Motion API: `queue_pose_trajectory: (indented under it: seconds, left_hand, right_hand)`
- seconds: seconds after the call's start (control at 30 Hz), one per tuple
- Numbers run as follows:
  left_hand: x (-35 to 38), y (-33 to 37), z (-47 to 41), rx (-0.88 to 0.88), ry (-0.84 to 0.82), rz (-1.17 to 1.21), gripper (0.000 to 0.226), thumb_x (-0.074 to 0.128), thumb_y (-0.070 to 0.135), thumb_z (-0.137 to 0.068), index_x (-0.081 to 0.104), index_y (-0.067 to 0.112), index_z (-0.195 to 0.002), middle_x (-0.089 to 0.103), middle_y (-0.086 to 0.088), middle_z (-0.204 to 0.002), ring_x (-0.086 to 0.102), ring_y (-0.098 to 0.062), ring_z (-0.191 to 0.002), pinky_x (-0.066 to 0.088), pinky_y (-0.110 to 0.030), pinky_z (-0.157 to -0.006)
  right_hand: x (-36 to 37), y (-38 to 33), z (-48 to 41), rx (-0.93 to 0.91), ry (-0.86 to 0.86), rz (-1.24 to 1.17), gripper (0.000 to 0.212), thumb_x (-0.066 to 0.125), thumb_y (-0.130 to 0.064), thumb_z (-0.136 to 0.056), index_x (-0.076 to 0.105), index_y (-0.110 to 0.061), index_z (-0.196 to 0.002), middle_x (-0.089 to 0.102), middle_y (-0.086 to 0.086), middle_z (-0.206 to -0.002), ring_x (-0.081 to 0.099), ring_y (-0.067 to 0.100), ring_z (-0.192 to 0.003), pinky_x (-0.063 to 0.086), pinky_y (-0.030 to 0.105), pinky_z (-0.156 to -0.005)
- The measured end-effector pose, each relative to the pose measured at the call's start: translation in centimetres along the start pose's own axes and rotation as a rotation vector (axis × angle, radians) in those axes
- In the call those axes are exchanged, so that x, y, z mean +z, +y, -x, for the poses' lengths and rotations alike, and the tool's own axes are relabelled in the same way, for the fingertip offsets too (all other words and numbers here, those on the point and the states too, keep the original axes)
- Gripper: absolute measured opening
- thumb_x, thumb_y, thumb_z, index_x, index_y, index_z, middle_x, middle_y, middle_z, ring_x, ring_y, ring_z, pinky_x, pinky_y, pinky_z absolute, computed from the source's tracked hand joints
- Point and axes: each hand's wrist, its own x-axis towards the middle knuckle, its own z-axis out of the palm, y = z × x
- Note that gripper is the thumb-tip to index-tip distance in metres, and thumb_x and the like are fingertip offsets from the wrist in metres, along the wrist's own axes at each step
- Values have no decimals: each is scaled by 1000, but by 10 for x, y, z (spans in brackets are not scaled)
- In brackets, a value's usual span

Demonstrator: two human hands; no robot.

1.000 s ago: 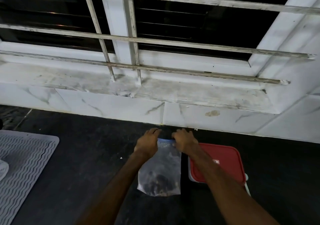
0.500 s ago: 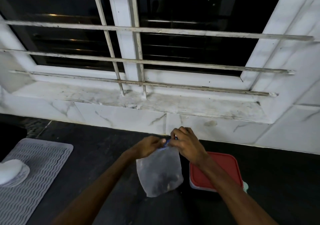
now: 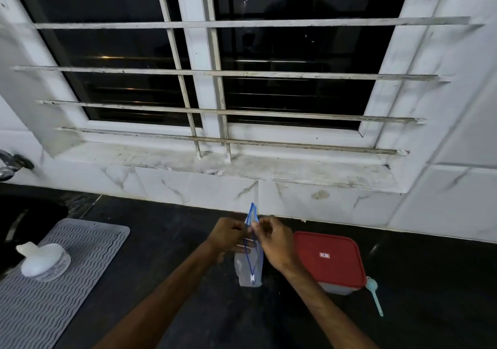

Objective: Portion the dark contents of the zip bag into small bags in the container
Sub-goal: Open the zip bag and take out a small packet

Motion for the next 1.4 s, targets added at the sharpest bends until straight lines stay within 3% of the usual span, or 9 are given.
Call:
queue_pose_trajectory:
  seconds: [0.2, 0.33, 0.5, 0.63, 0.77, 0.93, 1.07, 1.27, 1.4]
  left_hand:
    - [-1, -8, 12, 8, -45, 195, 22, 58, 12, -96, 69, -5, -106, 74, -17, -96, 74, -26, -82, 61, -32, -62]
    - [4, -17, 11, 77, 89, 155, 11, 66, 6, -91, 68, -2, -98, 73, -14, -87, 73, -20, -74, 62, -33, -65]
    - [6, -23, 7, 124, 179, 199, 13, 63, 4, -92, 66, -7, -96, 70, -17, -83, 69, -19, -63, 57, -28, -56]
    - [4, -25, 10, 136, 102, 170, 13, 60, 5, -94, 69, -3, -98, 72, -15, -88, 71, -24, -74, 61, -33, -66]
    - [-1, -25, 8, 104, 110, 94, 13, 68, 13, -90, 70, 2, -98, 70, -15, -87, 66, -27, -78, 60, -46, -76]
    - [5, -20, 13, 44, 96, 1, 15, 70, 11, -89, 65, 0, -97, 66, -12, -76, 63, -14, -54, 57, -27, -51]
    - [6, -21, 15, 82, 146, 8, 16, 68, 10, -90, 67, -5, -93, 70, -13, -76, 65, -17, -56, 58, -29, -53]
    - [9, -28, 22, 155, 87, -18, 32, 62, 31, -95, 66, 0, -103, 71, -14, -94, 68, -25, -80, 59, -44, -76]
    - [11, -54, 36, 182, 28, -277, 42, 86, 39, -68, 63, 24, -100, 71, 9, -95, 67, -7, -85, 52, -21, -70]
  right_hand:
    - [1, 9, 5, -70, 36, 29, 20, 67, -13, -88, 51, -19, -97, 69, -4, -86, 66, 8, -76, 48, 13, -63]
    - [-2, 6, 10, -18, -111, -28, 12, 67, -16, -89, 61, -18, -98, 71, -3, -96, 68, 8, -86, 55, 23, -77]
    - [-6, 5, 18, -72, -424, -111, 59, 65, 8, -83, 53, -23, -131, 58, -10, -123, 70, 11, -90, 58, 26, -80]
    - [-10, 8, 15, -48, -340, -91, 53, 67, 11, -77, 60, -21, -119, 62, 1, -114, 70, 13, -74, 59, 28, -65]
    - [-11, 10, 13, 30, -186, -86, 41, 67, 3, -80, 53, -31, -99, 65, -1, -103, 71, 19, -80, 60, 38, -65]
    - [-3, 9, 10, 36, -68, -58, 41, 74, -2, -79, 50, -32, -92, 69, -7, -82, 68, 3, -72, 55, 22, -64]
    - [-5, 5, 5, 43, -32, -36, 32, 73, -2, -79, 54, -22, -96, 71, -10, -75, 67, -2, -70, 52, 15, -62]
    - [-5, 15, 6, 195, 111, -252, 25, 68, 7, -79, 58, -17, -82, 70, 9, -82, 71, 24, -80, 60, 45, -69]
    - [-4, 16, 7, 355, 208, -461, 23, 64, 11, -83, 55, -10, -79, 66, 11, -76, 68, 24, -75, 59, 45, -70]
